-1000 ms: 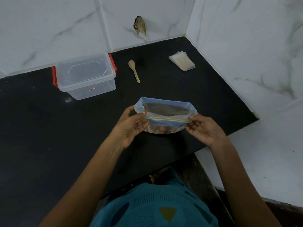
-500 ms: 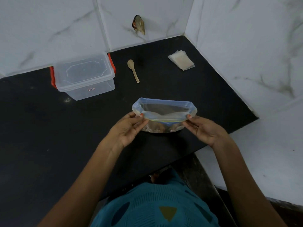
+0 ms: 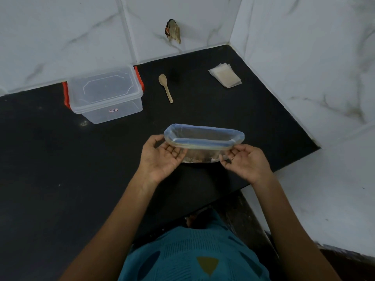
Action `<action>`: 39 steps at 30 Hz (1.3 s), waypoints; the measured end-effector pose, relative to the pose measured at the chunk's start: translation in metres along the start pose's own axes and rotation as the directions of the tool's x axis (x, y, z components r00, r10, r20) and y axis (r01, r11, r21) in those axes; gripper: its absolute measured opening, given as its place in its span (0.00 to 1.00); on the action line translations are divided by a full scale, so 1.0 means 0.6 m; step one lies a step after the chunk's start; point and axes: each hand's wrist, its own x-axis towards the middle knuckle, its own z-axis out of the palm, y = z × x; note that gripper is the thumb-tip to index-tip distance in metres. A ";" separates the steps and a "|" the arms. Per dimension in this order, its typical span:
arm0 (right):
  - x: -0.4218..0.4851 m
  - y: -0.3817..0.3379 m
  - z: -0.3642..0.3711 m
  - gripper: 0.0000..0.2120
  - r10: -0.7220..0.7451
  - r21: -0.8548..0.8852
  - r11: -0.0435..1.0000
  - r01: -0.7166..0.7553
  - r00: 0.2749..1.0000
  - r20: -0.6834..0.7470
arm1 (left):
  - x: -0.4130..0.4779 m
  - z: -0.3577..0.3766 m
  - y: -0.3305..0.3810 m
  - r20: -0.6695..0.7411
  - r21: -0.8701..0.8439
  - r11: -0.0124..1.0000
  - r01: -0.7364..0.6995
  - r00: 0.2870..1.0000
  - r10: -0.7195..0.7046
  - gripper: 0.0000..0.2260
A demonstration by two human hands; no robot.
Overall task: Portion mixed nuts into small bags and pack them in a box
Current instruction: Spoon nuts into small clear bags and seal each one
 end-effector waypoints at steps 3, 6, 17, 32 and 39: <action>-0.002 -0.001 -0.004 0.13 -0.023 0.096 0.995 0.020 0.999 0.034 | 0.005 -0.005 0.002 -0.007 0.122 0.993 -0.004 1.000 0.005 0.13; -0.002 -0.002 -0.011 0.14 -0.037 0.099 0.995 0.032 0.998 0.053 | 0.009 -0.014 0.003 -0.022 0.159 0.987 -0.010 1.000 0.014 0.11; 0.000 0.007 -0.015 0.15 0.038 0.086 0.995 -0.048 0.993 0.111 | 0.003 -0.005 0.003 -0.170 0.202 0.977 0.073 0.985 -0.038 0.10; -0.010 -0.005 0.006 0.15 -0.691 -0.970 0.116 0.213 0.719 0.075 | -0.007 -0.007 0.000 0.297 0.942 -0.322 -0.098 0.692 0.658 0.18; -0.008 -0.043 0.012 0.13 -0.604 -0.946 -0.147 0.288 0.732 0.316 | -0.010 0.018 0.034 0.428 0.887 -0.423 -0.183 0.669 0.608 0.06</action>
